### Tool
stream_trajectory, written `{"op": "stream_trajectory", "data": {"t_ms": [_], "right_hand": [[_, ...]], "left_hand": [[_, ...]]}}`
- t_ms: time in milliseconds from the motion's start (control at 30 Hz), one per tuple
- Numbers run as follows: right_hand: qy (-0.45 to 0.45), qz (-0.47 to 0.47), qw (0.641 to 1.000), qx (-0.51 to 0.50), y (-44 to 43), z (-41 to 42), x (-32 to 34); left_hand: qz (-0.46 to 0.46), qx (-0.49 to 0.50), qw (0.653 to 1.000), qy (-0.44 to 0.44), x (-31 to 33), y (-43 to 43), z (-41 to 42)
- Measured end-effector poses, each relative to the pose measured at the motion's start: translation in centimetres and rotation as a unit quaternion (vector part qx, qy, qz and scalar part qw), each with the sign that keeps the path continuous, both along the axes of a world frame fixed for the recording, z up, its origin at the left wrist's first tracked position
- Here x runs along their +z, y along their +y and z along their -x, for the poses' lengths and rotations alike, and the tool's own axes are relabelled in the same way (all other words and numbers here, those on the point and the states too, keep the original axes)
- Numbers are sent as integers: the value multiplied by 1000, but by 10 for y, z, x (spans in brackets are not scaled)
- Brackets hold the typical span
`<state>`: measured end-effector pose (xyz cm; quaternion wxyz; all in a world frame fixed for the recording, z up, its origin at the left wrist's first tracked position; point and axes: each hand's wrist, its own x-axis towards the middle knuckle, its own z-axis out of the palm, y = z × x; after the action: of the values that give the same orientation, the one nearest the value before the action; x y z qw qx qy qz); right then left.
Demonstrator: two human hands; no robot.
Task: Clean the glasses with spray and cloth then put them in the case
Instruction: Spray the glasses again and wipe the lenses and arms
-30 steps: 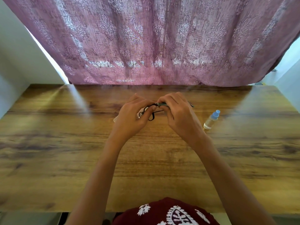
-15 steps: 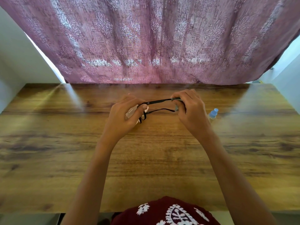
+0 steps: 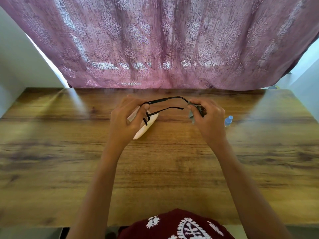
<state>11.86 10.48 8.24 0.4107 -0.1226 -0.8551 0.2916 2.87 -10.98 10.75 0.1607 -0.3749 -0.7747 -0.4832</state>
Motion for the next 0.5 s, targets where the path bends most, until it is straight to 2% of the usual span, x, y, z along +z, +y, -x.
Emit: {"op": "stream_trajectory", "data": {"t_ms": [167, 267, 367, 500], "right_hand": [[5, 64, 998, -24, -5, -7, -4], [-32, 150, 987, 53, -28, -10, 1], [-65, 185, 970, 142, -52, -8, 4], [-54, 223, 960, 163, -65, -3, 5]], "left_hand": [[-18, 35, 997, -60, -2, -3, 6], [-36, 42, 991, -121, -2, 6, 2], [-67, 50, 980, -179, -1, 19, -1], [-66, 44, 972, -220, 0, 31, 0]]}}
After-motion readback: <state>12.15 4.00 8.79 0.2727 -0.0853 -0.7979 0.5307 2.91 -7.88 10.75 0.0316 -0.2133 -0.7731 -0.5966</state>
